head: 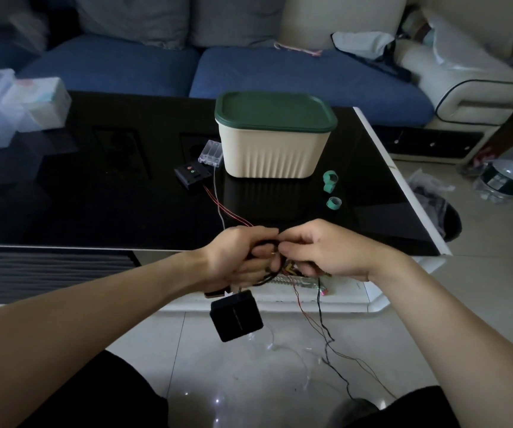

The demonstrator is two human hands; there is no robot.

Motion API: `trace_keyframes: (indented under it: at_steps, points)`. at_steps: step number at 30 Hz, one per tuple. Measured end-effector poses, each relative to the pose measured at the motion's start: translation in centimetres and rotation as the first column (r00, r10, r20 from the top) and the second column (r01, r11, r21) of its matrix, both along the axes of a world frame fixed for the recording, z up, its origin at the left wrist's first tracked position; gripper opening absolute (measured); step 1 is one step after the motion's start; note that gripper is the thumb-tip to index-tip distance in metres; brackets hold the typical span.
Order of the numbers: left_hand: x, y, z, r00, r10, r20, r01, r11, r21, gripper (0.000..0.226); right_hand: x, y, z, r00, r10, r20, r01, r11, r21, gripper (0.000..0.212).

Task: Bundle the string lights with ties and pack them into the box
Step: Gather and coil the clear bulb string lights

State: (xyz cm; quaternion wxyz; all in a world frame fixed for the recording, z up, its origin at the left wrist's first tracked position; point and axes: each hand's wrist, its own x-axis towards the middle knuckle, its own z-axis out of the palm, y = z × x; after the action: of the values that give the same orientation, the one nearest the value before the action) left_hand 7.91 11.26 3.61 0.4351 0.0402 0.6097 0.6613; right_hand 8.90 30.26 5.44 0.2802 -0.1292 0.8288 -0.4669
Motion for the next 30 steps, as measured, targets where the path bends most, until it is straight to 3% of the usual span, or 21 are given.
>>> trace_keyframes:
  at_steps: [6,13,18,25,30]
  points:
    - [-0.6,0.6,0.2,0.976,0.214,-0.029,-0.211,0.975,0.072,0.06,-0.3,-1.2,-0.2,0.935,-0.145,-0.324,0.15,0.989,-0.009,0.028]
    - [-1.1,-0.4,1.2,0.992,0.126,0.015,-0.127,0.988,0.089,0.039,-0.6,-1.2,-0.3,0.848,-0.204,-0.489,0.17,0.979,-0.113,0.013]
    - [-1.2,-1.7,0.8,0.997,0.074,0.033,-0.078,0.99,0.119,0.034,-0.4,-1.4,-0.4,0.877,-0.203,-0.436,0.173,0.979,-0.108,0.013]
    - [-1.5,-2.5,1.1,0.969,0.246,0.009,-0.246,0.962,0.122,0.03,0.1,-0.7,-0.1,0.97,-0.093,-0.226,0.148,0.96,0.238,0.025]
    - [-1.7,-2.6,1.2,0.919,0.393,0.033,-0.387,0.884,0.262,0.03,0.6,-2.2,-1.7,0.992,-0.017,-0.123,0.065,0.914,0.4,0.026]
